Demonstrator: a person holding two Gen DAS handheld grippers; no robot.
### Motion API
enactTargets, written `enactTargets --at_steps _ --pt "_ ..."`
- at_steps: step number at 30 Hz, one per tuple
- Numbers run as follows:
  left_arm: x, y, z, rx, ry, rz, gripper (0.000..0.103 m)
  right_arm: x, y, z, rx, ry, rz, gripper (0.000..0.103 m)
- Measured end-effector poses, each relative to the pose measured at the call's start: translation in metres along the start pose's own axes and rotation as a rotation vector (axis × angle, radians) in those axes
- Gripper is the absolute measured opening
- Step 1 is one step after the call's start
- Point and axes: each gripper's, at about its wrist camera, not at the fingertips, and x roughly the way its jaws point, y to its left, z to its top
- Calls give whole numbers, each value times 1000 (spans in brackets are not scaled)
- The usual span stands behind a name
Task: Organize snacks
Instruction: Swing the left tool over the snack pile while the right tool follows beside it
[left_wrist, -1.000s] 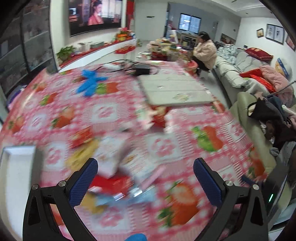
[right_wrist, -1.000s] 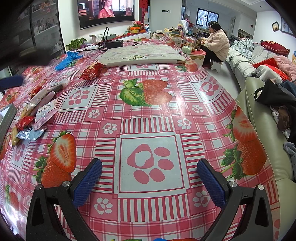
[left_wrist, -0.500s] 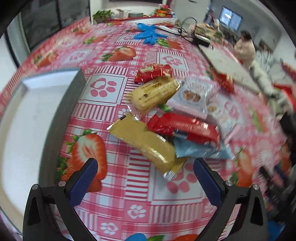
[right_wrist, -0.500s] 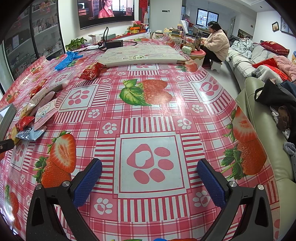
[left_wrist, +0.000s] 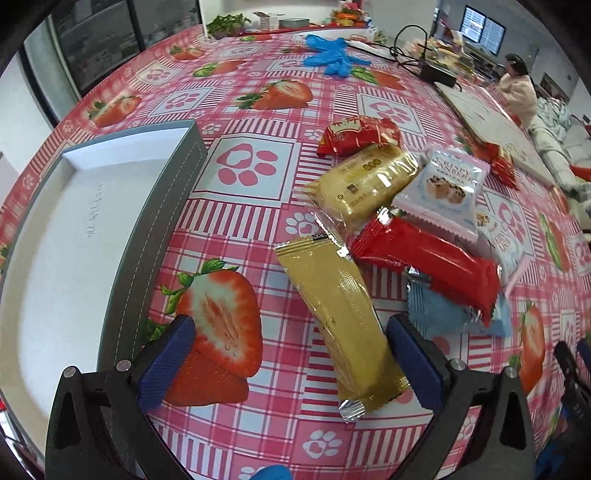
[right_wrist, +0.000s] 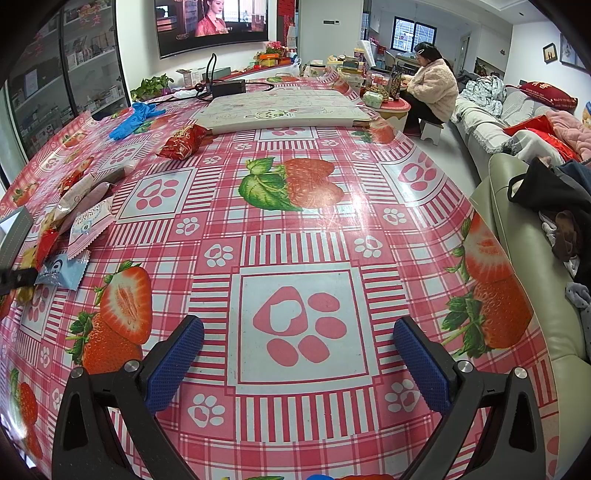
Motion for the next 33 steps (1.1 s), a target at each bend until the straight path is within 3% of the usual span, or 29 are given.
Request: enactTargets --at_steps 5,7,9,11,12,18,21,23,25,27,28,29,30,33 --pt "3 -5 5 1 -11 3 103 3 3 0 -3 16 -4 103" --pt "3 -4 5 3 -17 0 103 4 4 7 -4 95 4 103" --pt "3 -5 3 8 -28 -2 103 5 17 25 -3 200 103 103" --pt "2 -4 3 12 -33 -4 103 -4 36 42 8 187 235 103" --pt "2 -4 2 15 -35 -5 103 -7 52 53 -18 174 256 103" --pt "4 -4 5 37 -25 -16 103 27 141 83 -262 201 205 103" --pt "6 -6 10 57 -18 -23 103 50 157 88 -337 215 163 103" --pt "7 -6 12 64 -11 -29 102 58 159 91 -316 233 187 95" --pt "5 -7 11 77 -24 -38 93 56 162 94 -289 218 189 63" --pt "-3 -10 7 100 -53 -48 65 49 156 94 -270 209 185 45" --pt "-6 -12 4 111 -61 -57 56 47 149 91 -249 212 187 45" --pt "-9 -13 0 126 -69 -63 39 44 144 89 -234 208 179 45" --pt "-13 -14 -7 147 -79 -73 28 39 137 86 -213 202 161 45" --pt "-24 -14 -30 197 -104 -94 27 25 108 68 -135 218 115 45"
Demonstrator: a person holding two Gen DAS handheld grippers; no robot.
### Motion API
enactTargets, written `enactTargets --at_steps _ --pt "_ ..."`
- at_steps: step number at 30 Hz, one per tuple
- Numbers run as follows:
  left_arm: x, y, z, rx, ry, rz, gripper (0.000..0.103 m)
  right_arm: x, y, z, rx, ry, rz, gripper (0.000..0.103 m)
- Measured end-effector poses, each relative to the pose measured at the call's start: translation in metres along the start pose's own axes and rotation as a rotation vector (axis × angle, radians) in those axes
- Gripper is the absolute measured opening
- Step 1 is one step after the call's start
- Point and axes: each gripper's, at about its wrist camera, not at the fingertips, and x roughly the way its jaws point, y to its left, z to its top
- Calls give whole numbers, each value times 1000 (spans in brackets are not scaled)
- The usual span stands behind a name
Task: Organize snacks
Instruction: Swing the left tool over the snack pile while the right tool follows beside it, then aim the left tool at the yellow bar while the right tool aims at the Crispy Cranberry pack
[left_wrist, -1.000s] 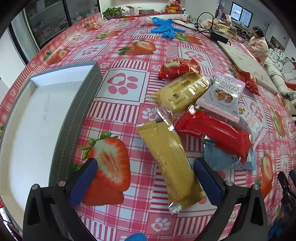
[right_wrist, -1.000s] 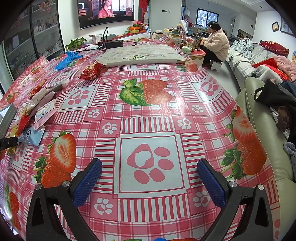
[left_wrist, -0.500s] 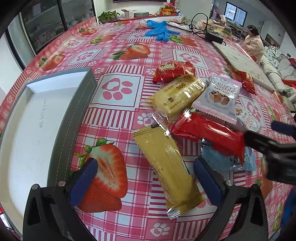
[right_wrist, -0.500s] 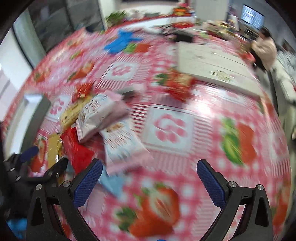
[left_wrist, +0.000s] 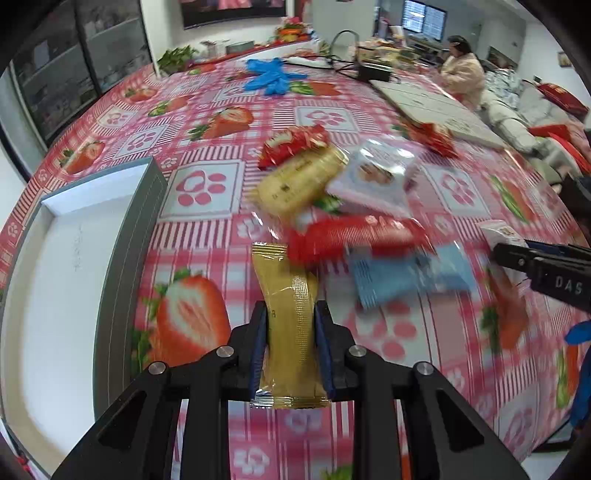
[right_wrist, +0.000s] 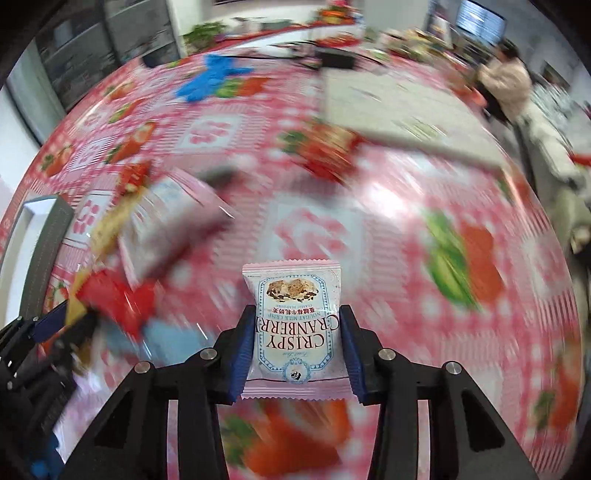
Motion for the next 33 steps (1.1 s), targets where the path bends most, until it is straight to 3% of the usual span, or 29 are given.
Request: enactTargets --at_steps 4,5,6,7,8,10,11,16,20,26,33 --pt "-15 -4 -25 42 -45 1 28 -22 -27 -51 78 3 -33 45" --pt "-16 -2 -27 36 -53 5 36 -24 -30 -59 88 6 -37 45" --pt "-16 0 -27 31 -50 8 52 -26 -32 -70 100 4 -41 46" --pt "-15 2 -26 21 -41 10 62 -29 -31 -75 97 -12 -51 49" --pt "-14 5 -25 9 -31 9 75 -31 -30 -79 93 -14 -56 54" --pt "-12 11 -25 -14 -26 -2 77 -32 -30 -81 95 -13 -34 97" --pt "-10 12 -24 -18 -20 2 78 -32 -30 -81 94 -24 -39 99" --pt "-4 6 -18 -9 -52 9 84 -18 -33 -72 90 -27 -93 102" --pt "4 0 -18 -8 -76 -2 103 -16 -34 -74 118 -74 -90 102" --pt "7 0 -16 0 -77 -11 103 -20 -33 -91 74 -215 -70 103" --pt "4 -8 -19 59 -86 -48 103 -20 -33 -91 69 -228 -67 103"
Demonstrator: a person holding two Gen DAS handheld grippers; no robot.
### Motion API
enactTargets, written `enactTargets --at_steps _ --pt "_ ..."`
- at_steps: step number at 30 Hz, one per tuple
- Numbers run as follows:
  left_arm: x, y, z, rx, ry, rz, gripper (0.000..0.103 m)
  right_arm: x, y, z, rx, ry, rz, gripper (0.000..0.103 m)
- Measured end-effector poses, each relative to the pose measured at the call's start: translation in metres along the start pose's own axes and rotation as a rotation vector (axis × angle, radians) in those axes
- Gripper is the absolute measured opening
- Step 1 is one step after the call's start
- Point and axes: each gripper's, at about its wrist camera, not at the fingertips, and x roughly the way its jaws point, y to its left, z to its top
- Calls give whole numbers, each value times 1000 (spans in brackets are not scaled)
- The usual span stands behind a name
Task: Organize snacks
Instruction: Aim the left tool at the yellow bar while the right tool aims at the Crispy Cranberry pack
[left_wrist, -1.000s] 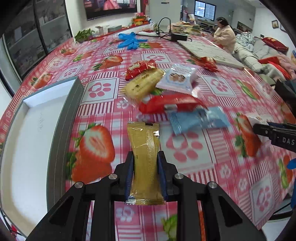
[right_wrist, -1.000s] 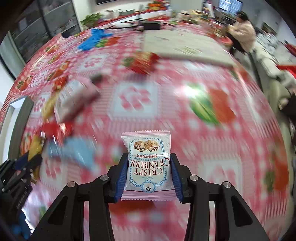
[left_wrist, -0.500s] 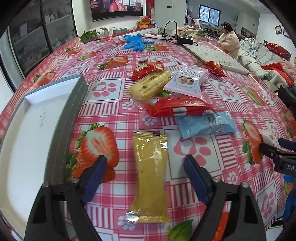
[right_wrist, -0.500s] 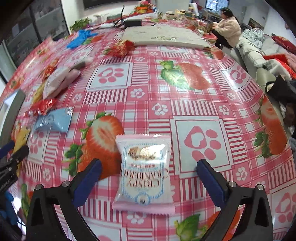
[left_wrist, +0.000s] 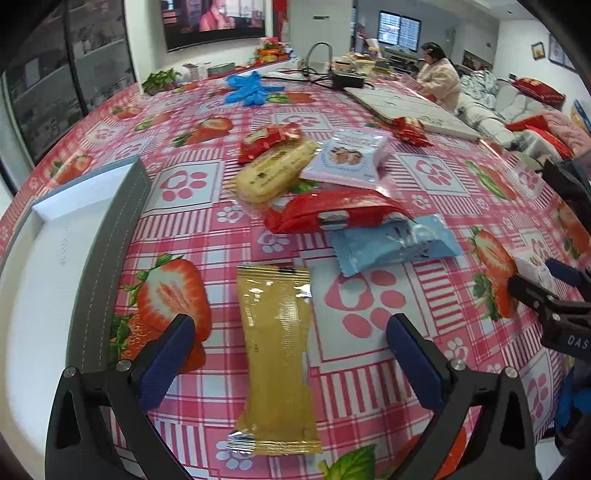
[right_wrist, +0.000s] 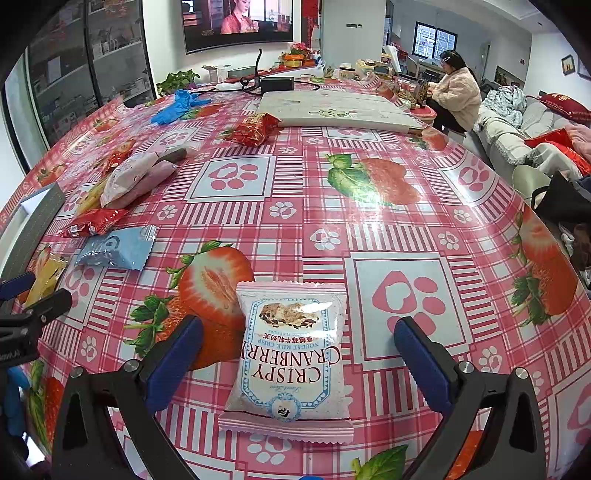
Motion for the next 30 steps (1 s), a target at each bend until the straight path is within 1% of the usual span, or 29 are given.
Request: enactTargets --at_steps 2,6,30 --pt "-1 -3 -1 20 -3 -10 103 0 1 0 -8 -1 9 103" --pt "-1 -3 0 16 -3 -14 103 -1 7 -1 -43 -3 31 103" --pt "-1 -2 -1 16 -3 -15 103 0 7 -1 -43 -4 32 103"
